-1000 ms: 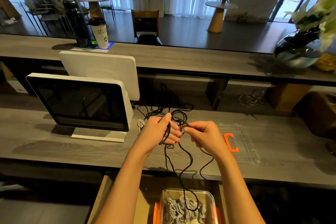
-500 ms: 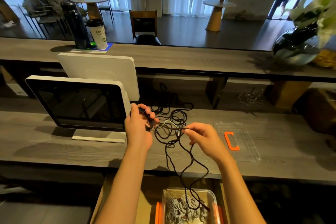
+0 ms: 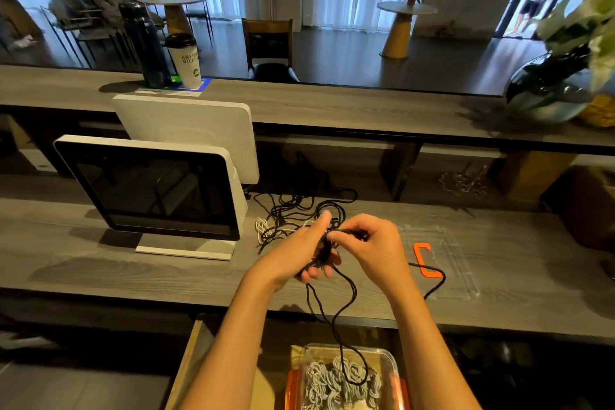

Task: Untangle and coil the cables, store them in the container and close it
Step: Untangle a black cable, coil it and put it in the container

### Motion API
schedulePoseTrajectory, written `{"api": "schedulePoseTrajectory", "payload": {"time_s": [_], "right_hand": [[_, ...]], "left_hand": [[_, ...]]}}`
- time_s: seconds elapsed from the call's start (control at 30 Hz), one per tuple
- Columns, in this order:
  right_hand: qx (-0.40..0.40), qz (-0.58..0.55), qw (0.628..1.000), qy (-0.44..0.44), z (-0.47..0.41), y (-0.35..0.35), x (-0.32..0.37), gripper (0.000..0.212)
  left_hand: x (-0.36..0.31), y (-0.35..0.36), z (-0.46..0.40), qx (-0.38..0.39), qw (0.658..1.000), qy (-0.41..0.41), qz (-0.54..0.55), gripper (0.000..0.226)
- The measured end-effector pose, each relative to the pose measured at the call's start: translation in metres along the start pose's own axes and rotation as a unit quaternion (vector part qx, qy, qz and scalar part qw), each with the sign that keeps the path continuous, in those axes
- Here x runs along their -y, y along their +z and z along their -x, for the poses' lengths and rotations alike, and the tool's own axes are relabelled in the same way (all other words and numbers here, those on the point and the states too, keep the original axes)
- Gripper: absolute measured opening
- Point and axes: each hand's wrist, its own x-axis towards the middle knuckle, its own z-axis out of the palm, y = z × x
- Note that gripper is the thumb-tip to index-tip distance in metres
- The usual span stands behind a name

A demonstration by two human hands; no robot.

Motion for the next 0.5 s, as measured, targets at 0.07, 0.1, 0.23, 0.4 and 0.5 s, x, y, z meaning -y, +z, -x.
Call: {"api": "schedulePoseTrajectory", "payload": {"time_s": [0.07, 0.1, 0.23, 0.4, 0.5], "right_hand": [[-0.009, -0.016, 1.0, 0.024, 0.0, 0.0, -0.003, 0.009], [-0.004, -0.028, 0.999, 0.032, 0.0, -0.001, -0.004, 0.009], [0.073, -0.074, 0.993, 0.052, -0.001, -0.011, -0.005, 0.009], [0.127, -0.031, 0.987, 0.094, 0.002, -0.022, -0.012, 0.014], [0.119, -0.007, 0.987, 0.11, 0.003, -0.025, -0.017, 0.015]], "left_hand": [[0.0, 0.001, 0.001, 0.058, 0.998, 0.004, 0.004, 0.076], [-0.001, 0.001, 0.003, 0.078, 0.997, 0.007, 0.014, 0.069], [0.0, -0.006, 0.006, 0.125, 0.991, 0.041, -0.013, 0.036], [0.002, -0.016, 0.011, 0.07, 0.996, 0.046, 0.011, 0.041], [-0.002, -0.018, 0.01, -0.066, 0.996, 0.051, 0.018, 0.05]]}}
